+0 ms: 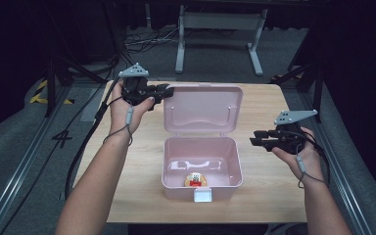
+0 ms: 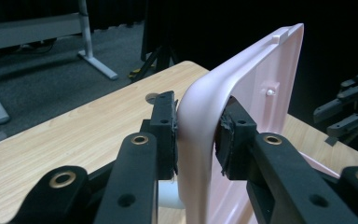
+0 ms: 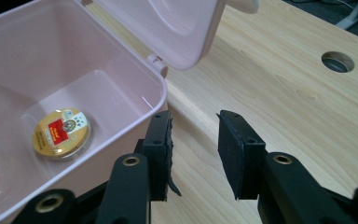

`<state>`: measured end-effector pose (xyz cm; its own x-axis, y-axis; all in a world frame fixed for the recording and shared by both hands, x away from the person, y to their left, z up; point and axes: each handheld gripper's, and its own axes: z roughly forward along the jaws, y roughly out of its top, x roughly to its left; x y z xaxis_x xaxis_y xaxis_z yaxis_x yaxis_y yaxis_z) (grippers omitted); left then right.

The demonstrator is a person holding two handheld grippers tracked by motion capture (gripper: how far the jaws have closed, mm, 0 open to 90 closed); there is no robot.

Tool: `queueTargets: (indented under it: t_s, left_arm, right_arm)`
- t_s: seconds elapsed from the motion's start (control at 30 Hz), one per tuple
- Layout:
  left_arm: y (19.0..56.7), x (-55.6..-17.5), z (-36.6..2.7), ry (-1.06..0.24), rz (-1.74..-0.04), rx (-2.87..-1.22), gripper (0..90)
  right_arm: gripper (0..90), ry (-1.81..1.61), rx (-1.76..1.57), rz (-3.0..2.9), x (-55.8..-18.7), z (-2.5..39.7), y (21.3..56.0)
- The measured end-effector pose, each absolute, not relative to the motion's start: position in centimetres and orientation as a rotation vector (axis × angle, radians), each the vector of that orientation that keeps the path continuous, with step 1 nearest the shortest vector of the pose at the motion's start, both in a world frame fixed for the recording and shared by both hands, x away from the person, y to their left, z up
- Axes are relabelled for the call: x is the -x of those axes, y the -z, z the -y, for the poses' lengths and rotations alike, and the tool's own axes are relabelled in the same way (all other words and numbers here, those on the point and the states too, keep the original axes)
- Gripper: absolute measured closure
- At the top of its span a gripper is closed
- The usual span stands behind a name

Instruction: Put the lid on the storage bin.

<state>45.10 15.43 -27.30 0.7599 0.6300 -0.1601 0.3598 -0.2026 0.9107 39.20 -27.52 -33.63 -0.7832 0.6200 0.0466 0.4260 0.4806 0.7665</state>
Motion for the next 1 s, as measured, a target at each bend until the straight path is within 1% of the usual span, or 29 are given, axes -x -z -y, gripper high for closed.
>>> queueTargets:
  t_s: [0.13,0.23,0.37,0.8,1.0]
  left_arm:
    - [27.0,-44.0,-15.5,-0.299,-0.742,-1.818,68.7]
    - [27.0,-43.4,-15.6,-0.295,-0.727,-1.814,67.0]
    - [26.9,-42.4,-15.6,-0.309,-0.701,-1.820,65.5]
    - [27.1,-39.3,-15.4,-0.356,-0.639,-1.823,59.8]
    - [27.2,-38.5,-15.4,-0.373,-0.614,-1.844,58.9]
  right_arm:
    - [67.4,-1.231,-0.877,-2.481,-39.0,27.4,33.6]
    - [71.6,-1.260,-0.848,-2.480,-38.7,27.4,33.5]
    - [75.1,-1.278,-0.837,-2.489,-38.5,27.3,33.3]
    - [76.9,-1.286,-0.786,-2.540,-37.9,26.4,32.8]
    - [85.6,-1.321,-0.750,-2.557,-37.6,26.0,32.7]
